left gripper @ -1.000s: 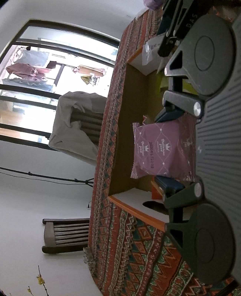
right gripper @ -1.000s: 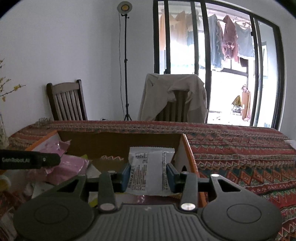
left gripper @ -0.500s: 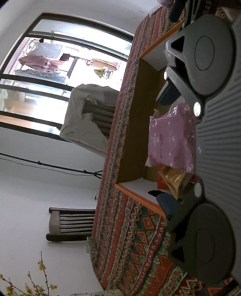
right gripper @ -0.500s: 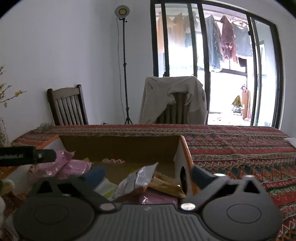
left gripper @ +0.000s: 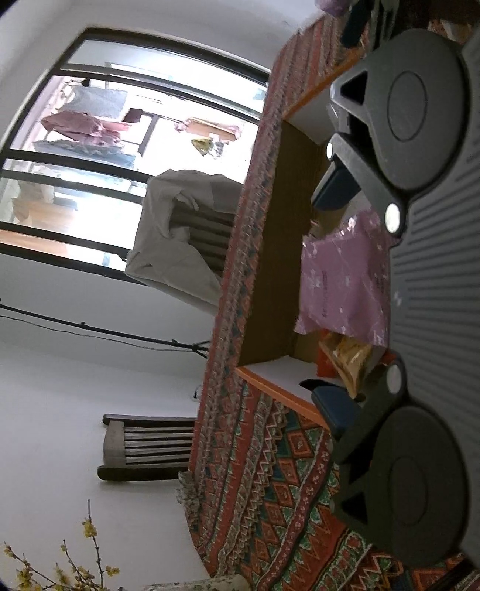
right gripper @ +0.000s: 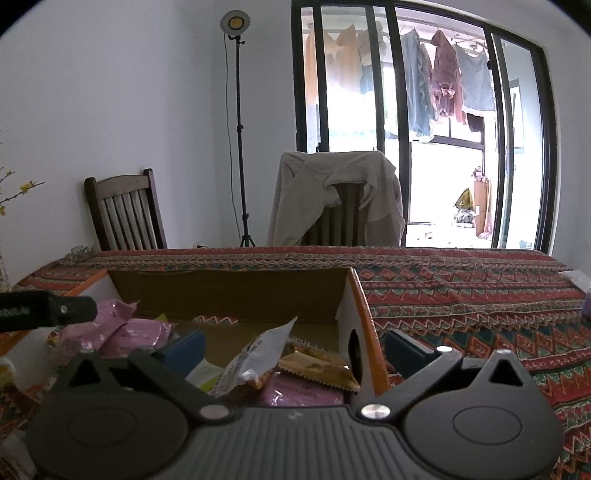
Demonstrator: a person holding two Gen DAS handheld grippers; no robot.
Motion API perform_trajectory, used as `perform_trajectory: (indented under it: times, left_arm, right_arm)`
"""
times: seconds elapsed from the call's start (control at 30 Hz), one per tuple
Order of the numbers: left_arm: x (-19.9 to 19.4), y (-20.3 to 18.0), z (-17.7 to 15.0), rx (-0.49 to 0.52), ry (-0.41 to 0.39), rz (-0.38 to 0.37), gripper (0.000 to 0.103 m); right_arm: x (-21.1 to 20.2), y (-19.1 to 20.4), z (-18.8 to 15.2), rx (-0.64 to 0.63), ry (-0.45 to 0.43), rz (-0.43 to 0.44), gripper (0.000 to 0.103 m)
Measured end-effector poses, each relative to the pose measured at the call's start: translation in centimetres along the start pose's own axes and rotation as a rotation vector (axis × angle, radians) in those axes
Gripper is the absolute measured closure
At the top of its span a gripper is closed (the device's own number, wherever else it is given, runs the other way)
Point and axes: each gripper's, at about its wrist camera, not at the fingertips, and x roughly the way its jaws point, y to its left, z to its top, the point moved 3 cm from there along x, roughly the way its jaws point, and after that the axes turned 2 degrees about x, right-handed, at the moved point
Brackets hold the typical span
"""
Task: Organize snacks
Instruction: 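Carry both packets into the cardboard box and open both grippers, then withdraw both grippers from the box toward the snack pile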
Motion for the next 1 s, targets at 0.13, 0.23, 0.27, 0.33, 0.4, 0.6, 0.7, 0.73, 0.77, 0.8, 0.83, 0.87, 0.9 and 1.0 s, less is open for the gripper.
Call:
perform_trajectory:
  times: [0.13, 0.23, 0.27, 0.33, 0.4, 0.6, 0.7, 0.73, 0.77, 0.8, 0.83, 0.87, 0.9, 1.0]
  left_arm:
    - [-2.0, -0.3, 0.9, 0.003, -0.044, -0.027, 0.000]
    - [-3.5, -0.3, 1.7, -0.004, -0.070, -0.049, 0.000]
    - [-3.9, -0.4, 1.9, -0.004, -0.074, -0.054, 0.000]
    - [-4.7, -0.3, 2.1, -0.001, -0.081, -0.058, 0.000]
    - [-5.4, -0.1, 2.2, 0.015, -0.085, -0.054, 0.000]
    - [-7.3, 1.5, 1.0, 0.041, -0.059, -0.038, 0.000]
    - [-8.0, 2.6, -0.3, 0.057, -0.038, -0.022, 0.000]
    - [-8.2, 3.0, -0.7, 0.059, -0.029, -0.021, 0.000]
    - [-8.5, 3.5, -1.3, 0.061, -0.017, -0.017, 0.000]
    - [-8.6, 3.8, -1.8, 0.064, -0.010, -0.014, 0.000]
    - [-8.8, 4.2, -2.3, 0.066, -0.001, -0.012, 0.000]
    - [-9.1, 4.6, -2.7, 0.068, 0.007, -0.010, 0.000]
    - [-9.4, 4.9, -3.2, 0.070, 0.012, -0.009, 0.000]
    - [-10.3, 5.9, -4.4, 0.072, 0.022, -0.005, 0.000]
  right_arm:
    - [-1.1, 0.3, 0.9, -0.015, -0.017, -0.005, 0.000]
    - [-2.4, 0.7, 1.7, -0.024, -0.030, -0.004, 0.000]
    - [-3.0, 0.8, 1.9, -0.029, -0.036, -0.007, 0.000]
    - [-3.8, 1.1, 2.1, -0.037, -0.041, -0.009, 0.000]
    - [-4.8, 1.3, 2.0, -0.041, -0.038, -0.006, 0.000]
    - [-7.1, 1.9, 0.4, -0.046, 0.006, 0.007, 0.000]
    - [-7.9, 2.4, -0.7, -0.055, 0.035, 0.004, 0.000]
    - [-8.2, 2.5, -1.1, -0.057, 0.047, 0.006, 0.000]
    - [-8.5, 2.6, -1.5, -0.060, 0.059, 0.008, 0.000]
    - [-8.7, 2.8, -2.0, -0.063, 0.073, 0.013, 0.000]
    - [-9.0, 2.9, -2.5, -0.067, 0.087, 0.015, 0.000]
    - [-9.2, 3.0, -3.0, -0.072, 0.098, 0.013, 0.000]
    - [-9.5, 3.2, -3.5, -0.076, 0.110, 0.011, 0.000]
    - [-10.2, 3.4, -4.9, -0.069, 0.148, 0.013, 0.000]
